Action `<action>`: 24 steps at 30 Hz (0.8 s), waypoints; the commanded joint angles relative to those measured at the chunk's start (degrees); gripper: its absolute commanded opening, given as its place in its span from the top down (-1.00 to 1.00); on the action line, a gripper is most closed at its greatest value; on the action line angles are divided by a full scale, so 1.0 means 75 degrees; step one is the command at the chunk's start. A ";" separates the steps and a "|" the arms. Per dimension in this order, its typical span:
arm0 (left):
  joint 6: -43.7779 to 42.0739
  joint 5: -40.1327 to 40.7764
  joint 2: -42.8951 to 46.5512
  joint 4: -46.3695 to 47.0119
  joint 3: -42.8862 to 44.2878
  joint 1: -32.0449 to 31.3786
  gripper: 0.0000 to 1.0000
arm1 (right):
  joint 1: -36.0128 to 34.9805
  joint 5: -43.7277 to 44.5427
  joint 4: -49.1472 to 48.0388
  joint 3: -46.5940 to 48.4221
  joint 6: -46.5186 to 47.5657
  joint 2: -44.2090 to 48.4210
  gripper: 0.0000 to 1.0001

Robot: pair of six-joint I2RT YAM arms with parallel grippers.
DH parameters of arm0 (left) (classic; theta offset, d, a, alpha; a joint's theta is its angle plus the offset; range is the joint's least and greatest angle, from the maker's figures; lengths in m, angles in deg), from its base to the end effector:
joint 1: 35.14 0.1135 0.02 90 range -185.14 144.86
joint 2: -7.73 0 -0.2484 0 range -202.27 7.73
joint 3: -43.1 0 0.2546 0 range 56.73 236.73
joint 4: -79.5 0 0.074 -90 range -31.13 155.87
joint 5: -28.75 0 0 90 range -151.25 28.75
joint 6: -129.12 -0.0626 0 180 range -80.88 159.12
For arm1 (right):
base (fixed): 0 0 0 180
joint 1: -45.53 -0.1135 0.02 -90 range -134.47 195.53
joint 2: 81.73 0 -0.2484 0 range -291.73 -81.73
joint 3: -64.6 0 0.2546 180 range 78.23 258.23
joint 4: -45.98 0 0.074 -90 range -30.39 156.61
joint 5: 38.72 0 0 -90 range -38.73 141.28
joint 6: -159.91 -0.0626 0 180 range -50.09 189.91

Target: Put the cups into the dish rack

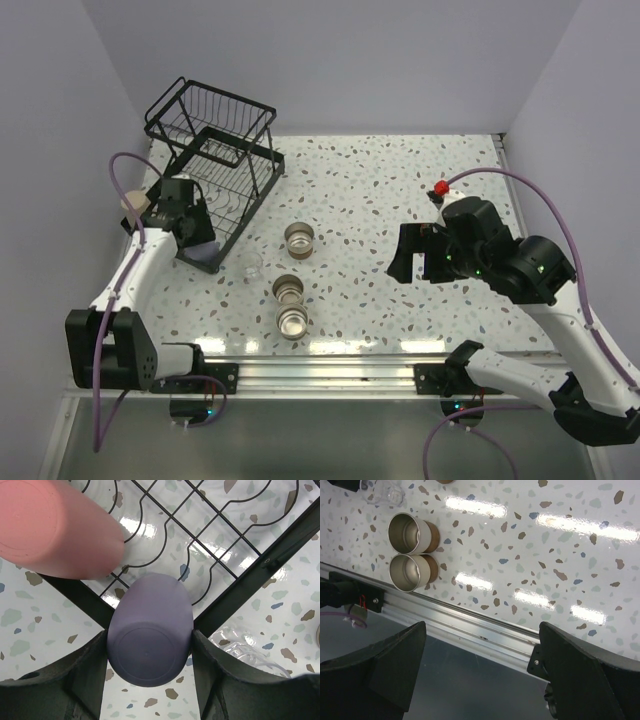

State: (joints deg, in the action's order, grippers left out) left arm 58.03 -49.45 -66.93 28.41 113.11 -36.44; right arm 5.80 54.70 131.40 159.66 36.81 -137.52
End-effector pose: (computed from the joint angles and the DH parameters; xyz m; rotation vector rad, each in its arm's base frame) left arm 0.2844 0.0064 0.2206 -0.4644 2.4743 0.1199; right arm 0.1347 0.1071 0.3816 -0.1119 2.4386 0.5246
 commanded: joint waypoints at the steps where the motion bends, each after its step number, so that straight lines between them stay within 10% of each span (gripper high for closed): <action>1: 0.0161 0.0010 0.0157 0.0236 -0.0263 -0.0002 1.00 | 0.0012 0.0106 0.0014 0.0241 0.0160 0.0032 -0.96; 4: 0.0138 0.0138 0.0145 0.0154 -0.0240 -0.0002 0.92 | 0.0012 0.0177 0.0014 0.0252 0.0160 0.0067 -0.96; 16: 0.0126 0.0150 0.0496 -0.0502 0.0181 -0.0002 -0.46 | 0.0012 0.0118 -0.0079 0.0112 0.0148 0.0220 -0.97; 24: 0.0185 0.0267 0.0965 -0.1321 0.1152 -0.0014 -0.76 | 0.0012 -0.0210 -0.0337 -0.0099 0.0136 0.0232 -0.97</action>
State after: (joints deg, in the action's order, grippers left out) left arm 59.04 -48.89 -61.97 21.86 116.45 -36.44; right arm 5.80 54.50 131.03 159.40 37.18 -135.95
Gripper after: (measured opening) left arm 0.873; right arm 0.983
